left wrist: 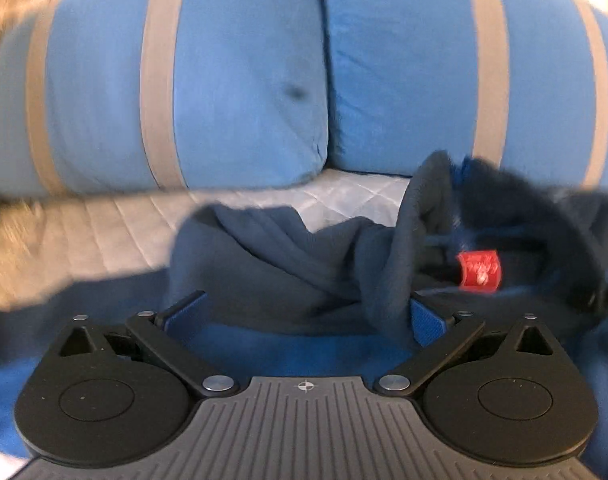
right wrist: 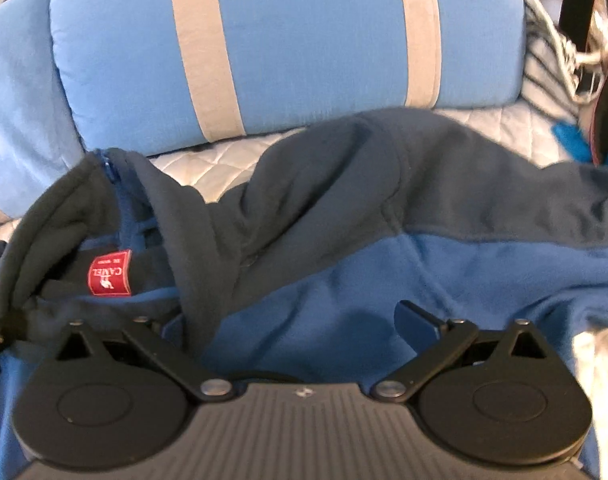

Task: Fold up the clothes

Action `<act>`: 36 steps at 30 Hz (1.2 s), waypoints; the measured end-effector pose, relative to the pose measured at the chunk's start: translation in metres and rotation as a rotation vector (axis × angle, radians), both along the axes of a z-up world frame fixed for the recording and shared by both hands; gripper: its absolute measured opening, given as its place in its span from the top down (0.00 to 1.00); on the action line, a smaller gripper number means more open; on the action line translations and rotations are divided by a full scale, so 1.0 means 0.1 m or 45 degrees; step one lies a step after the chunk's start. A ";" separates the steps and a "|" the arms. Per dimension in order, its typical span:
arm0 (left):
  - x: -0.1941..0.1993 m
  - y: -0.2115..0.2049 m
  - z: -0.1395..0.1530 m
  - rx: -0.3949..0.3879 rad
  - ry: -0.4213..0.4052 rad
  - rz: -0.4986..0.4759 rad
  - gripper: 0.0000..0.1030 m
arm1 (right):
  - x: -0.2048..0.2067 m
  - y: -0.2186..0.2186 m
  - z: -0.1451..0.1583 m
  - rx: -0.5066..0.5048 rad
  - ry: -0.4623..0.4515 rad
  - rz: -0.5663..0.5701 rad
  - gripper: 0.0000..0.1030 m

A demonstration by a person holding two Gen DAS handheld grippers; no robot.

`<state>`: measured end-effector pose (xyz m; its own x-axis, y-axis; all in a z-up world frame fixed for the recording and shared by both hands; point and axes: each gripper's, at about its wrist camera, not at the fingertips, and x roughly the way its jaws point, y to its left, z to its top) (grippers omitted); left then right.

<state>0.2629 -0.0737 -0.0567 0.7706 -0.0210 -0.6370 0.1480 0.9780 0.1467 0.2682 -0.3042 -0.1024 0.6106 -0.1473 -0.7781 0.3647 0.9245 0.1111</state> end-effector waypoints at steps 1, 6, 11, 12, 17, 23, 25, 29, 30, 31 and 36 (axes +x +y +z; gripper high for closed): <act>-0.03 -0.01 0.01 0.017 -0.014 -0.017 0.00 | -0.02 0.00 0.02 -0.004 -0.007 0.005 0.01; 0.07 -0.03 -0.06 0.039 0.034 -0.025 0.00 | -0.10 -0.03 0.11 -0.021 -0.053 0.022 0.02; 0.20 -0.01 -0.10 -0.007 0.022 -0.045 0.00 | -0.06 0.04 0.19 -0.085 -0.195 0.112 0.04; 0.21 0.01 -0.11 -0.029 0.020 -0.044 0.00 | -0.05 0.04 0.21 -0.084 -0.232 0.135 0.04; 0.22 0.08 -0.14 -0.115 0.035 -0.035 0.00 | 0.08 -0.05 0.15 -0.051 -0.271 0.190 0.14; 0.15 0.17 -0.02 -0.125 -0.003 -0.018 0.03 | -0.05 -0.08 0.13 0.002 -0.218 0.196 0.48; 0.11 0.17 0.03 -0.113 -0.015 -0.048 0.22 | -0.11 -0.03 0.17 -0.009 -0.224 0.232 0.65; 0.04 0.14 0.17 -0.183 -0.019 -0.180 0.82 | -0.17 0.09 0.23 0.037 -0.207 0.292 0.93; -0.01 0.09 0.19 -0.146 -0.033 -0.212 0.85 | -0.21 0.12 0.26 0.025 -0.211 0.301 0.93; -0.08 0.04 0.21 -0.103 -0.042 -0.241 0.87 | -0.26 0.13 0.29 0.018 -0.212 0.308 0.94; -0.30 0.02 0.09 0.003 0.051 -0.314 0.89 | -0.50 0.07 0.23 0.068 -0.132 0.323 0.94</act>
